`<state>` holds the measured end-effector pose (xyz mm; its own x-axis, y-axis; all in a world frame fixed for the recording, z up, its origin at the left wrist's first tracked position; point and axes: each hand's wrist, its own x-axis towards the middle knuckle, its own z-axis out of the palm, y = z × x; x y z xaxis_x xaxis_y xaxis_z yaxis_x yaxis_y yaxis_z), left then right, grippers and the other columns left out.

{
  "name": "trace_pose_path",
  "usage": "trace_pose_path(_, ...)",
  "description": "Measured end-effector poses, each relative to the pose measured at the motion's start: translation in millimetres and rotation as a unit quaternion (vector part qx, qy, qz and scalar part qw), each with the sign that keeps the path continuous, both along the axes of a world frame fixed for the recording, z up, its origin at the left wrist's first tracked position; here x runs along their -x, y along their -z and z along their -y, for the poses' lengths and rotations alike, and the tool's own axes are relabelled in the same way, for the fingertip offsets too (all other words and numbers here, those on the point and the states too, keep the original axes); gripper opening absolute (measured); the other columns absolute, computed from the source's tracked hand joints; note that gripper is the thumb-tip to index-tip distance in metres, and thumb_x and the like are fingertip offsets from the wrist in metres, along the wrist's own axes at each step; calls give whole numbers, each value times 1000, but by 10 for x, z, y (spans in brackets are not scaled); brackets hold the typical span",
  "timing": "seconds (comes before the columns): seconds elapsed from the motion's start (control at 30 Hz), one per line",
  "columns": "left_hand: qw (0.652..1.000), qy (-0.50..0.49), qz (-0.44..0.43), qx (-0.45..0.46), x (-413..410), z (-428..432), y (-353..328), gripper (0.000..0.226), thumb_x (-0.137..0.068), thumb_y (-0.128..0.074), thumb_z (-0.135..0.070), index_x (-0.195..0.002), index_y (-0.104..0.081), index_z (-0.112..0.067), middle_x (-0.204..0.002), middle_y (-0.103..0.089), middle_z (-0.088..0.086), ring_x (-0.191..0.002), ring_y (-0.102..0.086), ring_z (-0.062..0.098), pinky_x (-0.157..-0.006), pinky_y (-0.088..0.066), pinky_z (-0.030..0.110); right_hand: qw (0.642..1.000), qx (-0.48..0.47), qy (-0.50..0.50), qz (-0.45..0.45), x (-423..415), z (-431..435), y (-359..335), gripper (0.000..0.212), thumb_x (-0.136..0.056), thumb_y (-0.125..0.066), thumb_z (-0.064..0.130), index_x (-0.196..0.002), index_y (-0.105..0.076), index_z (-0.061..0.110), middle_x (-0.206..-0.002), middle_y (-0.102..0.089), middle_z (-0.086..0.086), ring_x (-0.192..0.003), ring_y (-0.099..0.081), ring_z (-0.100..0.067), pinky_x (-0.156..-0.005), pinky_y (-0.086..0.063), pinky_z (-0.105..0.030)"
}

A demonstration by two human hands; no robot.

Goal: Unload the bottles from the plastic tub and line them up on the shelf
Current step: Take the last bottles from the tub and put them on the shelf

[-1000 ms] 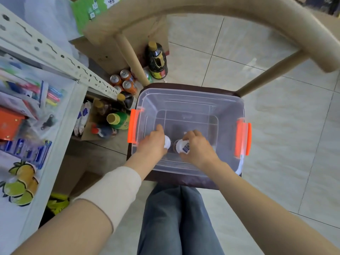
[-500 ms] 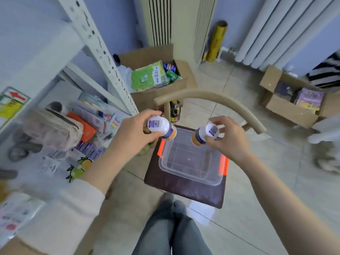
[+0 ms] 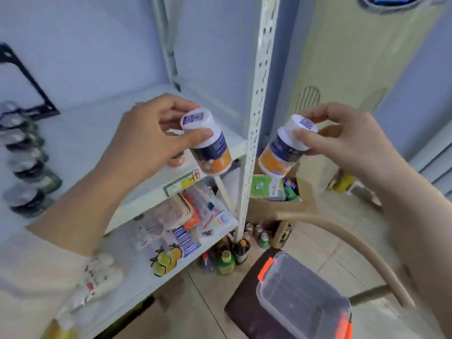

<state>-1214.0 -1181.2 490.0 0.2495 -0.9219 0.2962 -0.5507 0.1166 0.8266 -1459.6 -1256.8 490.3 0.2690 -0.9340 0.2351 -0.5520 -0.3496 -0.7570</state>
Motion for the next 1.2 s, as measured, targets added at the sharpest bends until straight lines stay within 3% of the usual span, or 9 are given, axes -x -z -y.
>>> trace_pose_path(0.1, 998, -42, 22, 36, -516, -96, -349, 22, -71, -75, -22, -83, -61, -34, -86, -66, -21, -66, -61, -13, -64, -47, 4, 998, 25, -46, 30, -568, 62, -382, 10, -76, -66, 32, -84, -62, 35, -92, -66, 10, -70, -70, -19, -65, -53, -17)
trace_pose_path(0.2, 995, -88, 35, 44, -1034, -139, -608, 19, -72, -74, -29, -88, -64, -32, -87, -67, -19, -72, -62, -11, -67, -46, 8, 996, 37, -68, 50, -1153, 176, -617, 22, -77, -66, 35, -96, -65, 24, -89, -64, 12, -67, -69, -14, -68, -59, -26)
trace_pose_path(0.3, 990, -129, 41, 36, -1514, -87, -717, 30, -73, -73, -33, -101, -65, -25, -93, -69, -11, -84, -64, -2, -68, -44, 12, 994, 47, -87, 53, -1711, 324, -729, 27, -78, -67, 33, -100, -65, 18, -85, -64, 9, -56, -65, -4, -59, -58, -17)
trace_pose_path(0.53, 986, -160, 52, -18, -2294, 380, -428, 33, -73, -74, -32, -104, -64, -23, -98, -65, -7, -82, -57, 0, -58, -37, 10, 993, 43, -111, 25, -2749, 834, -687, 24, -78, -68, 27, -97, -62, 13, -94, -63, -2, -72, -65, -19, -63, -58, -23)
trace_pose_path(0.67, 985, -163, 46, -33, -2599, 743, -253, 34, -73, -74, -32, -103, -65, -20, -99, -65, -3, -90, -59, 8, -64, -40, 11, 991, 37, -130, -1, -3241, 1239, -613, 23, -77, -70, 27, -93, -62, 11, -92, -62, -6, -66, -62, -18, -60, -58, -21)
trace_pose_path(0.77, 983, -167, 61, -46, -2804, 1037, -135, 37, -74, -74, -31, -106, -63, -18, -106, -65, -1, -99, -60, 12, -74, -41, 17, 988, 32, -151, -15, -3598, 1591, -531, 25, -78, -69, 26, -89, -62, 5, -86, -61, -9, -71, -63, -24, -75, -60, -37)
trace_pose_path(0.9, 980, -181, 55, -65, -3040, 1457, 86, 41, -73, -74, -31, -110, -62, -17, -110, -67, 1, -101, -62, 16, -84, -45, 24, 982, 24, -180, -41, -4085, 2060, -368, 19, -79, -69, 26, -77, -58, 10, -85, -60, -11, -76, -63, -27, -82, -57, -43)
trace_pose_path(1.0, 977, -195, 37, -74, -3149, 1780, 317, 40, -72, -75, -32, -108, -62, -19, -101, -64, -3, -95, -60, 12, -74, -44, 17, 978, 14, -196, -72, -4408, 2396, -195, 19, -79, -68, 26, -73, -56, 13, -89, -61, -12, -80, -65, -30, -83, -56, -41)
trace_pose_path(1.2, 979, -185, -14, -87, -3245, 2216, 718, 30, -70, -78, -26, -94, -60, -26, -86, -64, -14, -77, -60, -1, -62, -44, 3, 970, -9, -216, -110, -4887, 2882, 211, 33, -79, -69, 28, -100, -61, 4, -101, -67, -15, -87, -69, -33, -74, -57, -38)
